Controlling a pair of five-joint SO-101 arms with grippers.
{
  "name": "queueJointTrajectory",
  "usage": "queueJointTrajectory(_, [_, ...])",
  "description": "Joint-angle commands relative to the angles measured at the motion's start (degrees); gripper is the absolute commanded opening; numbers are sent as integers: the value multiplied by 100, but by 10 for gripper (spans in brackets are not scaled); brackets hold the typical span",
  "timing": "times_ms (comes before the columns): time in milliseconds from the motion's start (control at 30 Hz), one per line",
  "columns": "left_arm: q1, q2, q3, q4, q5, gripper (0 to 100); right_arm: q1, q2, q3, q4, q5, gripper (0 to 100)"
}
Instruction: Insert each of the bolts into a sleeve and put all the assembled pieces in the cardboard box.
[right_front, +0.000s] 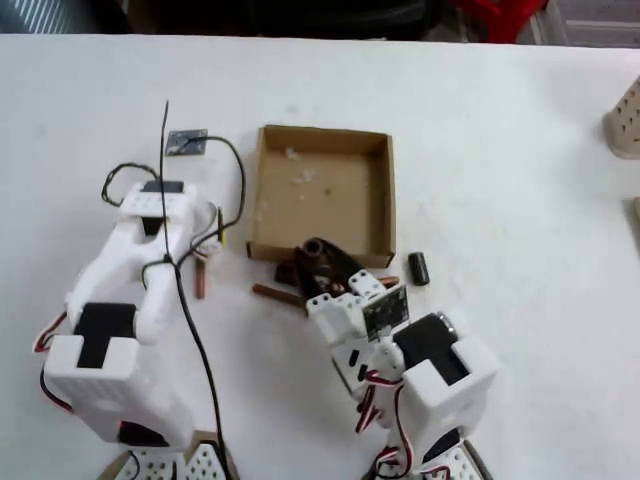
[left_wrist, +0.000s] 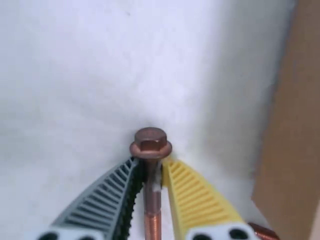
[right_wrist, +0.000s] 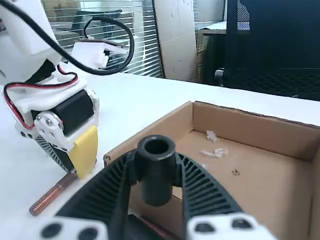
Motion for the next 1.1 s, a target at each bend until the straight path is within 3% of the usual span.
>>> queueJointTrajectory(0, [-110, -4, -193, -176, 53, 21, 224, -4, 44, -84, -88, 15])
queueJointTrajectory(433, [22, -136, -237, -141, 53, 20, 189, -4, 44, 110, -105, 15])
queueJointTrajectory(800, [259, -2290, 791, -211, 53, 22, 189, -4, 44, 110, -105, 16])
queueJointTrajectory(1067, [558, -3811, 2171, -1802, 97, 22, 189, -4, 35, 110, -105, 16])
